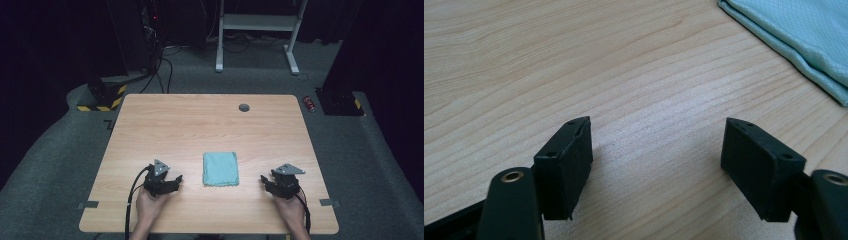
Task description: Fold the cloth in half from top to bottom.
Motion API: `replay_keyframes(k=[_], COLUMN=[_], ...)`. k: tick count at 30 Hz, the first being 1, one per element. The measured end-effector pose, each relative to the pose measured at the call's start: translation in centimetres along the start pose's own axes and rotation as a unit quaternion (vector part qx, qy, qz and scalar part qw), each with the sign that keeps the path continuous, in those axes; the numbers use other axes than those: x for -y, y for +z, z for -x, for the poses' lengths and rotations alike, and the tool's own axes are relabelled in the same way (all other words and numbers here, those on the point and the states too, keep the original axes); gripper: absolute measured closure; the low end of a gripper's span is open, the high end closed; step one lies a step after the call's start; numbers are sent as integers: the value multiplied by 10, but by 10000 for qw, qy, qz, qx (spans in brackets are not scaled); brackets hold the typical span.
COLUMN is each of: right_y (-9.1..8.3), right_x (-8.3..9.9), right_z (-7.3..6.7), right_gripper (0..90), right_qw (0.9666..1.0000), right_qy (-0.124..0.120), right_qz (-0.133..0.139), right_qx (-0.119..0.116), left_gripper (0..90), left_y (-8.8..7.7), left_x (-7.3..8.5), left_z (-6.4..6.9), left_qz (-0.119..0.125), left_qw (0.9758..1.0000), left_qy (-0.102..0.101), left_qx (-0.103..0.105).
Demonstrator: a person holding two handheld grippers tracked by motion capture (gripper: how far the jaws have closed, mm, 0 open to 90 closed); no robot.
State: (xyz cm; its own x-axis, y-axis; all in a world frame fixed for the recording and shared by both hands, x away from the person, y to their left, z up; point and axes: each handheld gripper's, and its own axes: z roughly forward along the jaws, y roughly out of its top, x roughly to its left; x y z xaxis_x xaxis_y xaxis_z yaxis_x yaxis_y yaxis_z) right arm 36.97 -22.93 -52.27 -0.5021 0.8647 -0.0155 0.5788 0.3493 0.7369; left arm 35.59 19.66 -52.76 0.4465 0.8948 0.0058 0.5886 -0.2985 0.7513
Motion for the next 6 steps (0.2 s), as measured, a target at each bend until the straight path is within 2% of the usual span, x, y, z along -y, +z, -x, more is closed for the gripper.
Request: replay_keyframes(k=[6], right_y=[0], right_x=[0], right_z=[0], right_gripper=[490], right_qw=[10000], right_qy=[-8], right_qz=[3], right_qx=[5], left_gripper=[291], left_y=[0], left_x=[0], left_z=[0], left_qz=[0], left_qw=[10000], left_qy=[1], left_qx=[-1])
